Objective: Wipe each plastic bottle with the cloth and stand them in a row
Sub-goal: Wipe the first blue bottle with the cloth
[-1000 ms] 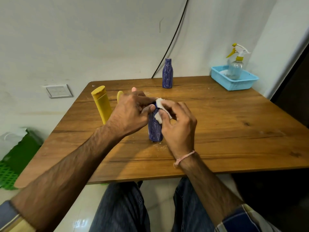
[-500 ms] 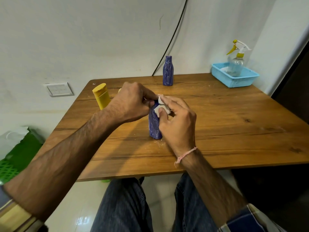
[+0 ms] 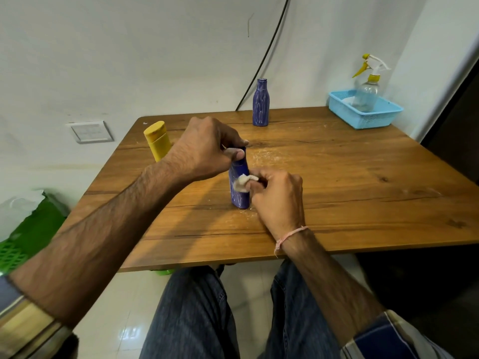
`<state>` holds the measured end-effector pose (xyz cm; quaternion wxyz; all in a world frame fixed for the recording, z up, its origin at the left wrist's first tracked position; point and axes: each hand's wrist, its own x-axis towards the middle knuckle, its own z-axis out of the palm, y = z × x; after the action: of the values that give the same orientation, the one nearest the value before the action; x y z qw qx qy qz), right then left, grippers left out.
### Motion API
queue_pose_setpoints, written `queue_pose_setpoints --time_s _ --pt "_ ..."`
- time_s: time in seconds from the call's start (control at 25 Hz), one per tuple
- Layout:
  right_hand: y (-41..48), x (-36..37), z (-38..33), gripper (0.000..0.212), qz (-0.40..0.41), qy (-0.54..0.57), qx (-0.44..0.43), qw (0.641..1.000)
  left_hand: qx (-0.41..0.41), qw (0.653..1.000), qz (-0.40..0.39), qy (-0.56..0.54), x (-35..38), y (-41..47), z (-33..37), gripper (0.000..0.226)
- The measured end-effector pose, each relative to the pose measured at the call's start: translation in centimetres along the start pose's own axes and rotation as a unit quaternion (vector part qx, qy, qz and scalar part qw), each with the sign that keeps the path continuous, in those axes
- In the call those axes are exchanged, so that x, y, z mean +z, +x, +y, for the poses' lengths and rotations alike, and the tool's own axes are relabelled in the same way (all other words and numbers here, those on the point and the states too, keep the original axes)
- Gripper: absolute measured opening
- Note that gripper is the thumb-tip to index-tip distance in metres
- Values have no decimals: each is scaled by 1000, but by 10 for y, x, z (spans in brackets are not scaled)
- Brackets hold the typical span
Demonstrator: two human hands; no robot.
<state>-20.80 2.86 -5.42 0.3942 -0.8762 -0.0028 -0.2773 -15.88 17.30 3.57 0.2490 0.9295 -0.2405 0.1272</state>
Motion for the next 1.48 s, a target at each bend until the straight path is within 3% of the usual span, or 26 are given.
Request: queue_pose_setpoints --time_s 0.16,0.4,0.64,0.84,1.08,1.16,1.32,1.48 --pt "-3 7 0 14 49 31 -14 998 5 1000 5 6 2 0 1 25" --pt "-5 5 10 22 -99 -124 22 987 2 1000 -3 2 2 1 -2 25" --pt "26 -9 -13 19 47 43 -52 997 40 999 -23 -13 0 -1 -6 23" --pt "-7 12 24 17 -71 -6 2 997 46 996 -50 -49 1 -1 -14 26" --pt "29 -6 -10 15 62 100 -43 992 66 992 -20 -108 13 -8 -25 30" --pt "33 -5 -14 15 65 106 -55 991 58 986 -18 -157 15 -10 -29 23" --pt "29 8 8 12 52 111 18 992 24 951 -49 -303 15 -11 -33 18" --pt "24 6 4 13 56 112 -42 991 16 958 -29 -285 16 -12 -35 21"
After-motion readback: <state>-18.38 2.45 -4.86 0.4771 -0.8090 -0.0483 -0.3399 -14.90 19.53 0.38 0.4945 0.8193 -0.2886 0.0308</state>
